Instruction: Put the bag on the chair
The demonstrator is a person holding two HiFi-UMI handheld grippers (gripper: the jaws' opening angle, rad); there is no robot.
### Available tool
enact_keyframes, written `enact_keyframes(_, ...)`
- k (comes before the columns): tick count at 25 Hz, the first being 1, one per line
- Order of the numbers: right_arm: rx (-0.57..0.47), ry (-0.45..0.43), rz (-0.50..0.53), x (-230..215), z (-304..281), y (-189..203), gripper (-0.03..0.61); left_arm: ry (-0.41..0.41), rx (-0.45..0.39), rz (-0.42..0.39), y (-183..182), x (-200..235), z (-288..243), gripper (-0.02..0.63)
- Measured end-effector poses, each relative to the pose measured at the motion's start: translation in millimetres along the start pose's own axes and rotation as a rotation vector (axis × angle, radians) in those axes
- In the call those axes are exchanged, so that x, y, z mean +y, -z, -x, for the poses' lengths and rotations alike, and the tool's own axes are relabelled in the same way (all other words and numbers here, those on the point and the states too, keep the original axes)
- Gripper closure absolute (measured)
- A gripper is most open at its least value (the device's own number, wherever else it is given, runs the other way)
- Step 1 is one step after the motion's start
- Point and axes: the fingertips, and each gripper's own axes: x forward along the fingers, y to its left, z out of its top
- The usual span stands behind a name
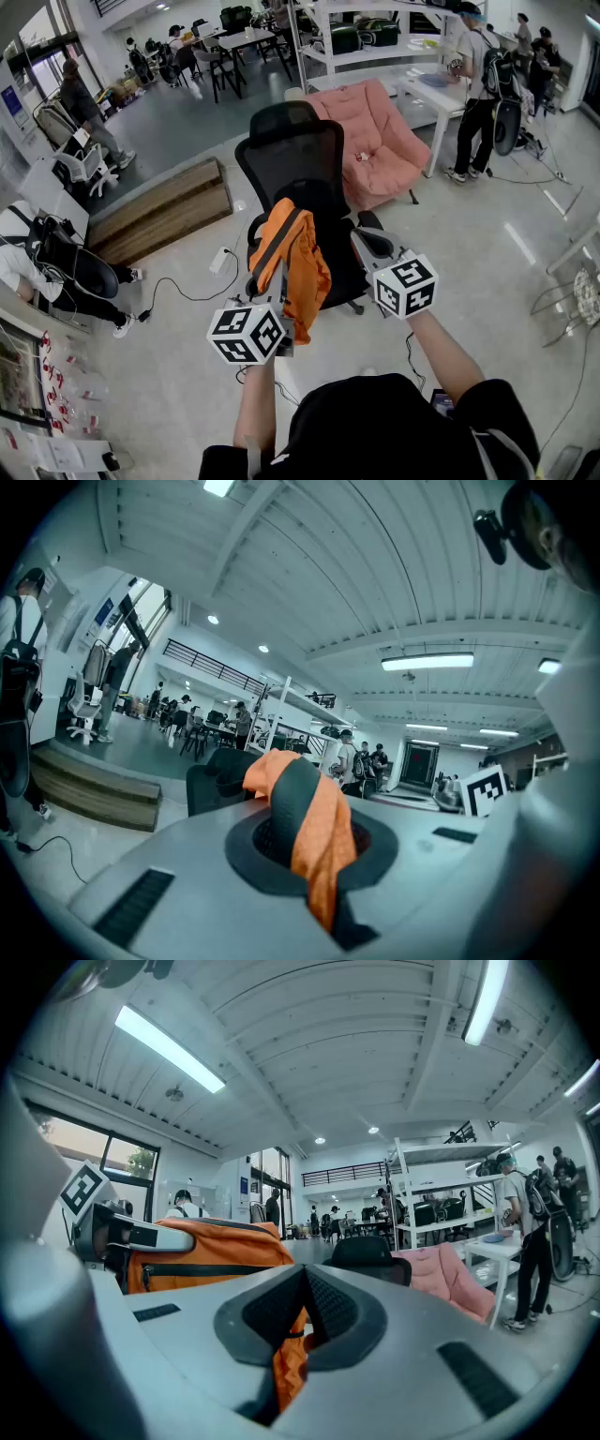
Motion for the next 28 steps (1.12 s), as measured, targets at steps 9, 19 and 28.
enact_keyframes(9,-0.011,-0.002,0.003,-7.1,-7.6,1.4,0.577,-0.023,-0.034,-0.05,-3.3,1.6,-8.6,0.6)
enact_keyframes(19,-0.012,-0.038,-0.018,-24.3,-6.2,1.4,0.577,-0.071,-0.038,-0.058,0.6,-8.4,-23.1,0.6)
enact_keyframes(28,0.004,-0.076,-0.036,-57.0,0.2,14.5,0.577,-0.117,-0.043,-0.049,15.5,-27.9,-42.7,0.6)
